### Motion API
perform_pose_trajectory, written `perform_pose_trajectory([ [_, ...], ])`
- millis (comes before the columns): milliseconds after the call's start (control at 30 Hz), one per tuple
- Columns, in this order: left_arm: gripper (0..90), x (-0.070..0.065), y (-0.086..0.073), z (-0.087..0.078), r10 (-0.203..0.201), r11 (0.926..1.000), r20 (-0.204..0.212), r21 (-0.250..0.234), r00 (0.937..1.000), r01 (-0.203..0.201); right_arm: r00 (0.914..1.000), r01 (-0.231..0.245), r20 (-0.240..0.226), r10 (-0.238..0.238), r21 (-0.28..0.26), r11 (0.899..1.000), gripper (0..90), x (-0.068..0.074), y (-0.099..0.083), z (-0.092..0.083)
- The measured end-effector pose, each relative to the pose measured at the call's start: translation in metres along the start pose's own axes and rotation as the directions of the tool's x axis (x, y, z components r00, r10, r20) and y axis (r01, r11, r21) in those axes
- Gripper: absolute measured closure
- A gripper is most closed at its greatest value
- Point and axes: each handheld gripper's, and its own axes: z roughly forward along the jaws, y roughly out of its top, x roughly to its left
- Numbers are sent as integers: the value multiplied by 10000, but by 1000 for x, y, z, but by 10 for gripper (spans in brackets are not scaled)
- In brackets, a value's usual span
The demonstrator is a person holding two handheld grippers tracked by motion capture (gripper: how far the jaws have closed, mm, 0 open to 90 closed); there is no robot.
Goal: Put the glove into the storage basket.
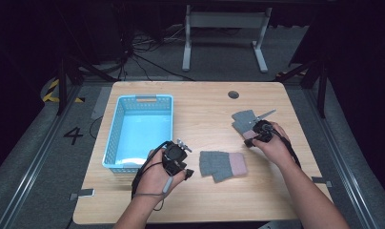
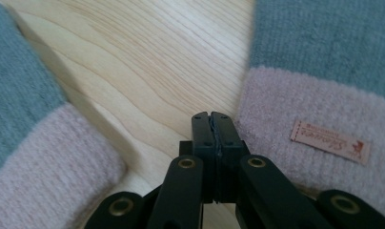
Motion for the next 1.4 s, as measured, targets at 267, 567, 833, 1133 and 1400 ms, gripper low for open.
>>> perform_pose_trajectory([
  [267, 610, 0, 0, 0, -23, 10000, -42, -12, 10000, 23, 9987, -494, 145, 497, -180, 9986, 900, -17, -10, -7],
  [567, 608, -1, 2, -1, 15, 10000, 8, -68, 10000, -15, 9938, -980, 492, 994, -297, 9947, 900, -33, -20, -11],
  [833, 603, -1, 11, -1, 176, 9998, 143, -122, 9997, -174, 9950, -797, 564, 823, -470, 9957, 900, -24, -21, -25],
  [1133, 600, 0, 16, -3, 301, 9993, 206, -228, 9993, -296, 9954, -742, 550, 789, -830, 9938, 850, -17, -18, -45],
  [1400, 600, 1, 15, -3, 280, 9994, 229, -211, 9993, -276, 9958, -645, 586, 704, -968, 9932, 815, -18, -7, -53],
])
